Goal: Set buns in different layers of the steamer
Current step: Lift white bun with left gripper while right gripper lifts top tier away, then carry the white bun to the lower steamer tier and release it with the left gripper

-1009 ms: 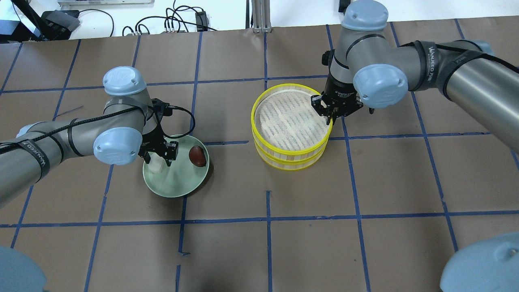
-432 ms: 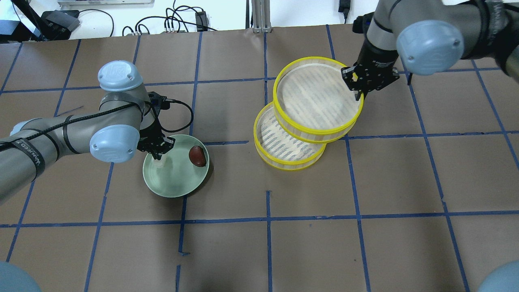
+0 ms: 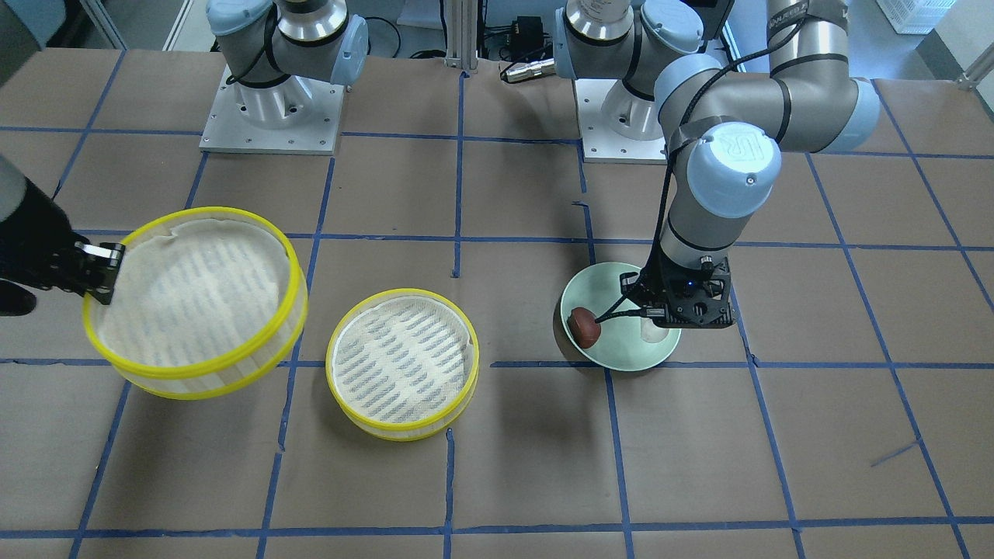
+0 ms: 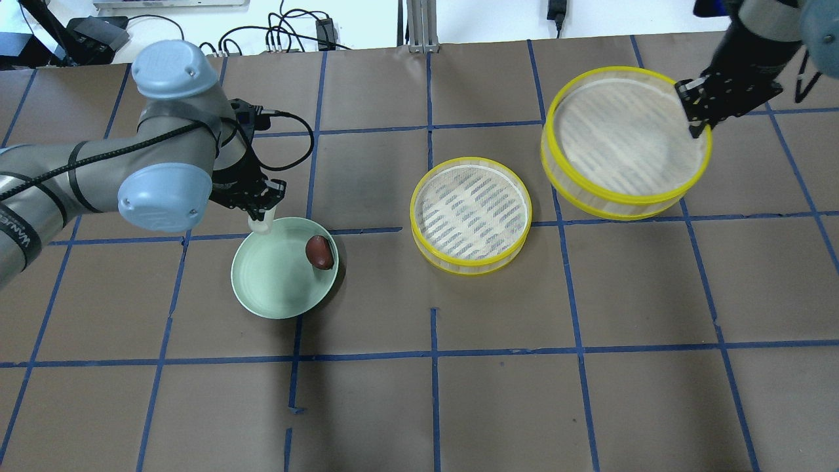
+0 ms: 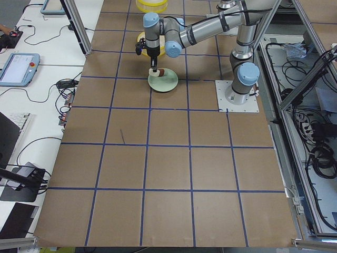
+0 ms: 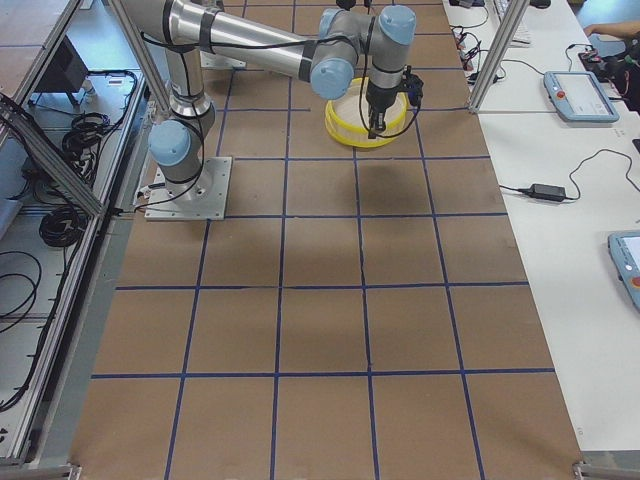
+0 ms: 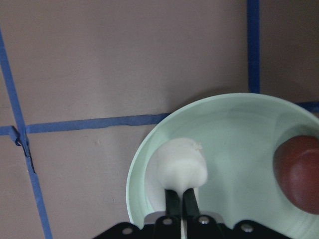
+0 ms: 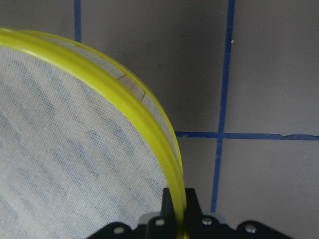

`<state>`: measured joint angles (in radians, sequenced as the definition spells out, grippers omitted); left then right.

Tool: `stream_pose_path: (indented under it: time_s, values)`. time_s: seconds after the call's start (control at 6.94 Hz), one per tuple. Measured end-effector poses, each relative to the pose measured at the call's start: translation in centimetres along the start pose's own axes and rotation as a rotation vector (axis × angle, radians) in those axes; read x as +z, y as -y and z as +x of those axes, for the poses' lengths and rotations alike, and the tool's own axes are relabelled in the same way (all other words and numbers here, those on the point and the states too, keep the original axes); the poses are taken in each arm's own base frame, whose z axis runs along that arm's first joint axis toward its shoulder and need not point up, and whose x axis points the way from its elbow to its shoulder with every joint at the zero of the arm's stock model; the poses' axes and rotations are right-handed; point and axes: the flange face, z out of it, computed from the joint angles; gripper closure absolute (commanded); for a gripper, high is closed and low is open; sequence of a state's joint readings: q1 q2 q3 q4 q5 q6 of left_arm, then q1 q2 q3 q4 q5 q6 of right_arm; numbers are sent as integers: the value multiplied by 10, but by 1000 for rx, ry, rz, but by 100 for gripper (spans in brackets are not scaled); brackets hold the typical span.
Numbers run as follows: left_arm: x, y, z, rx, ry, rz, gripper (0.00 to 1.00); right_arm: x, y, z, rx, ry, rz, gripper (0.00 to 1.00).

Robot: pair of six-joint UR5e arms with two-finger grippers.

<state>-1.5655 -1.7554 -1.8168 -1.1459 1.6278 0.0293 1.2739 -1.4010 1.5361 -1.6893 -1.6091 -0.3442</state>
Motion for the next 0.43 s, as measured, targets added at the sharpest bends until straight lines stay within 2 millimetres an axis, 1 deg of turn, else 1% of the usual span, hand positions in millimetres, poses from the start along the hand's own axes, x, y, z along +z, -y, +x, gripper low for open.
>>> stream_pose_path:
  time_s: [0.14,0.29,0.43]
  values:
    - [-29,5,32,-22,-65,35,100,-2,-7,32,-18,-28,-3,91]
    - [-48,6,66,-32,-119,65,100,-1,-10,47,-36,-43,-7,91]
    - [-57,3,98,-53,-169,84,100,2,-10,53,-45,-48,-12,91]
